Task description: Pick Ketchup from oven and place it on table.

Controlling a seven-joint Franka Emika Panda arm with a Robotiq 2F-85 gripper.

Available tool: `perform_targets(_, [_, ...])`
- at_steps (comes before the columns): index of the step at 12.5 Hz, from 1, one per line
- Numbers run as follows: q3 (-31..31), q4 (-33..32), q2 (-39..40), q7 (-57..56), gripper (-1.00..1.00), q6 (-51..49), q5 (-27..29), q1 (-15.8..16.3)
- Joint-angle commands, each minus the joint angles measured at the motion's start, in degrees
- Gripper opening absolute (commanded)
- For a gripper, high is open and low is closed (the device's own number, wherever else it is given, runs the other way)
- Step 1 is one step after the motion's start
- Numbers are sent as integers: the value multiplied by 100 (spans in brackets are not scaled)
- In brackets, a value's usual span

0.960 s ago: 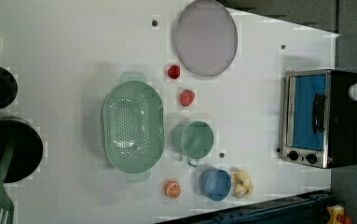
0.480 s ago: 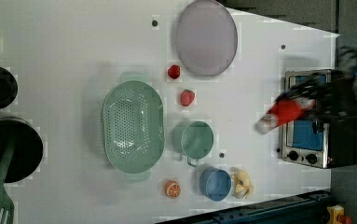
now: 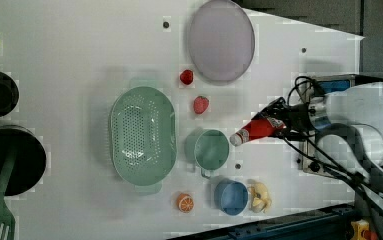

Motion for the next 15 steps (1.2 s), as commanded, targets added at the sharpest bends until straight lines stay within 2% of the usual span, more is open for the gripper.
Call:
perform_targets(1, [-103, 10, 402, 286, 29, 647, -53, -192])
perform_targets(3, [-124, -27, 685, 286, 35, 861, -53, -192])
perform_targets(6, [-162, -26, 816, 285, 97, 1187, -53, -184])
perform_targets(8, [-161, 5, 554, 304, 100, 1194, -53, -177])
perform_targets(11, [-209, 202, -247, 304, 100, 845, -52, -183])
perform_targets(13, [-210, 530, -911, 304, 100, -10, -52, -183])
perform_targets(15, [-197, 1122, -1499, 304, 100, -1074, -53, -181])
